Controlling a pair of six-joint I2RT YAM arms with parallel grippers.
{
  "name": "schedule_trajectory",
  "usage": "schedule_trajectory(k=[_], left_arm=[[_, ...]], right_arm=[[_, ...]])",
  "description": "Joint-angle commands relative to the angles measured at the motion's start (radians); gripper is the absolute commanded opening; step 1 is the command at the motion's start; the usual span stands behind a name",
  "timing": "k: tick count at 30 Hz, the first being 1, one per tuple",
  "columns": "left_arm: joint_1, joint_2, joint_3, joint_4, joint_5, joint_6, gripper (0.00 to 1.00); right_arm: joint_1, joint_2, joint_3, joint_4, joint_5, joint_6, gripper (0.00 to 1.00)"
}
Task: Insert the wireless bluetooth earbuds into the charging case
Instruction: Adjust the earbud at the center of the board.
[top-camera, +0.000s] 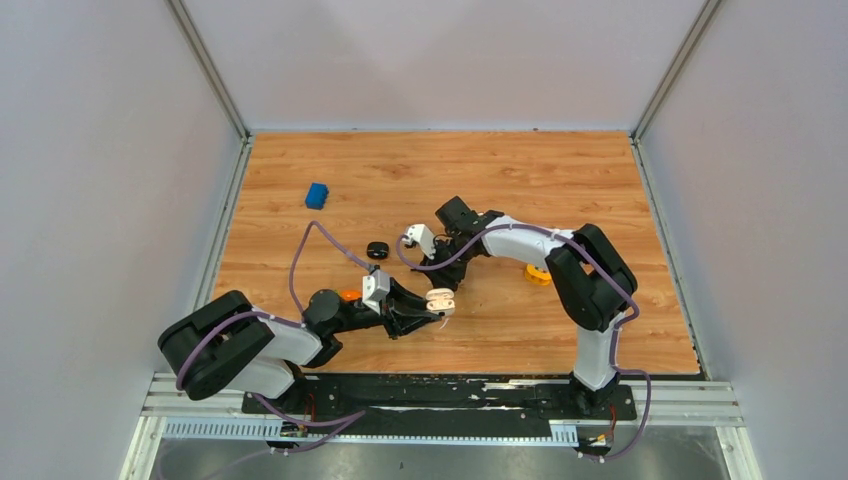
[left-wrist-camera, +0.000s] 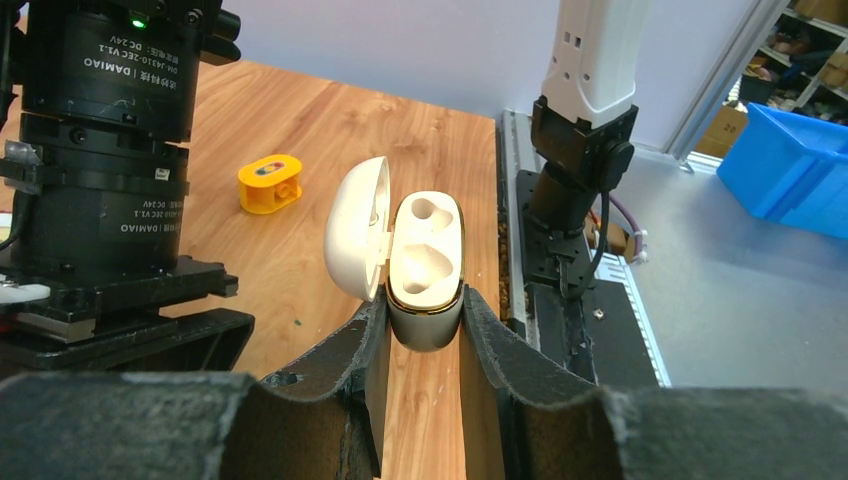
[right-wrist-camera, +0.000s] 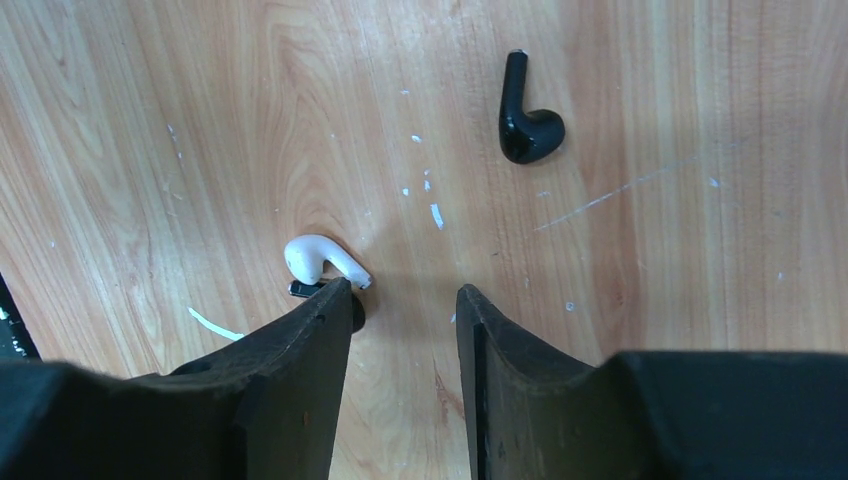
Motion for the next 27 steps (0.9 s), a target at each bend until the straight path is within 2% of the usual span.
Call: schedule_trajectory(k=[1, 18, 27], left_arm=[[-0.010, -0.006, 0.028, 0.105, 0.015, -0.006, 0.00], [-0.016, -0.003, 0.034, 0.097, 0.019, -0.009, 0.00], [-0.017, -0.007, 0.034, 0.095, 0.022, -0.009, 0.00]], right_arm=[[0.014, -0.015, -0.022, -0.012, 0.014, -0.022, 0.44], [0.021, -0.056, -0.044, -0.073, 0.027, -0.028, 0.44], [0.021, -0.082, -0.038, -0.157, -0.054, -0.054, 0.37]])
